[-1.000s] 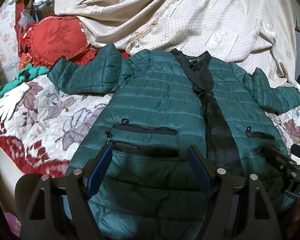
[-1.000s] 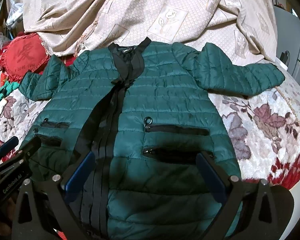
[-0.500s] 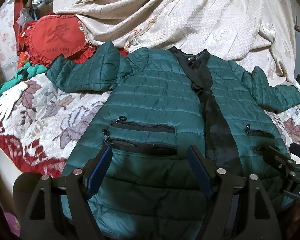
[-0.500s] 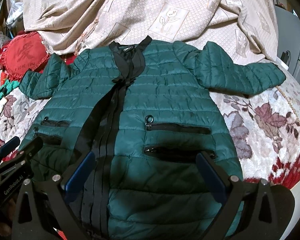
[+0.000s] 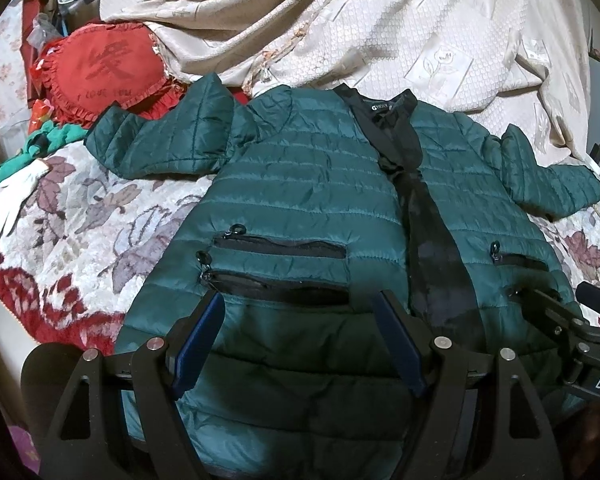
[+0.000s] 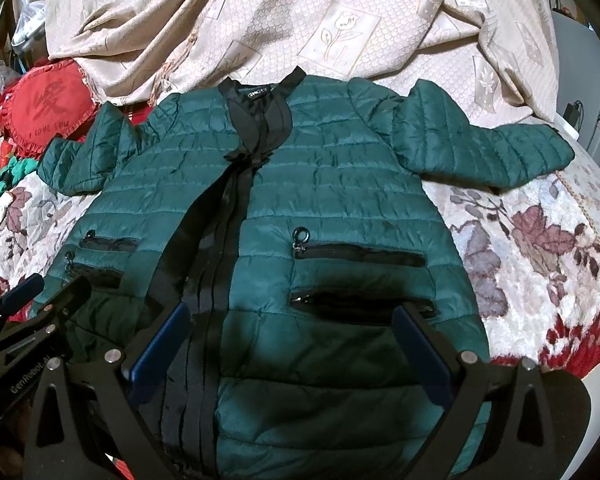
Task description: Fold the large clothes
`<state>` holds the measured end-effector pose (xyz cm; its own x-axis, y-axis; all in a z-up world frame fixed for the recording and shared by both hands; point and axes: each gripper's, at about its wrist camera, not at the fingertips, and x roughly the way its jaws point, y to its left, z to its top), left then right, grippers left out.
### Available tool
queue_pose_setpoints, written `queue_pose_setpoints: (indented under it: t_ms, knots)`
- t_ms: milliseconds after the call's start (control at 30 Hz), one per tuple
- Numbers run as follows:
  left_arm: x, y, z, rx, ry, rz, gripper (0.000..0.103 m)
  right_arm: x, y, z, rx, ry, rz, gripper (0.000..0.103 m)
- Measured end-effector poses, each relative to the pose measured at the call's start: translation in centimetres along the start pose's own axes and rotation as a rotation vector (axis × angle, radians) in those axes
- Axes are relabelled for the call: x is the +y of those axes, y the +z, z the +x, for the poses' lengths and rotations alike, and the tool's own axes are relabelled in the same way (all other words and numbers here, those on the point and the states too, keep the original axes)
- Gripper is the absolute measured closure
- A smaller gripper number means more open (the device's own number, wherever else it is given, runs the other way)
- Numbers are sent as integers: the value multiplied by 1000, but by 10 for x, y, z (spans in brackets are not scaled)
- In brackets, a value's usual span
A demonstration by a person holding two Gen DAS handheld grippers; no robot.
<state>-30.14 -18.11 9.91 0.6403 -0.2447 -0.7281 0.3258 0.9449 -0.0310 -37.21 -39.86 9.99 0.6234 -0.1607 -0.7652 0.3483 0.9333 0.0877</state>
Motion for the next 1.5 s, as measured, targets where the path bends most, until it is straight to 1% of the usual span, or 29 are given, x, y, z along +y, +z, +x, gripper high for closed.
queue_pose_setpoints:
  t_ms: [200,267,567,667,700,733,767,800,867,1000,1267,1500]
  knots:
    - [-1,-1,0,-2,0,6,42,1,0,0,13,5,8,1]
    - [0,-1,0,-3,4,6,42,1,-1,1,-12,5,7,1]
    - [2,5,3,-16,27,2,42,1,2,3,15,-4,3,1]
    - [3,9,5,-22,31,5,42,2,6,6,55,-17,-9,1]
    - [3,10,6,-22,32,6,42,2,8,7,89,-36,-23,1]
    - [3,11,8,-23,34,8,42,3,9,8,88,-37,-27,1]
    - [4,12,8,-24,35,9,42,3,11,9,118,-50,-38,1]
    - [4,14,10,-24,36,9,42,3,14,10,126,-54,-41,1]
    - [5,19,13,-23,35,4,42,1,19,12,97,-34,-27,1]
    - [8,28,19,-24,31,-9,42,1,28,20,71,-3,-8,1]
    - [9,48,31,-27,33,-10,42,7,45,33,61,10,-6,1]
    - [12,64,46,-20,52,-17,42,7,67,48,63,10,-5,1]
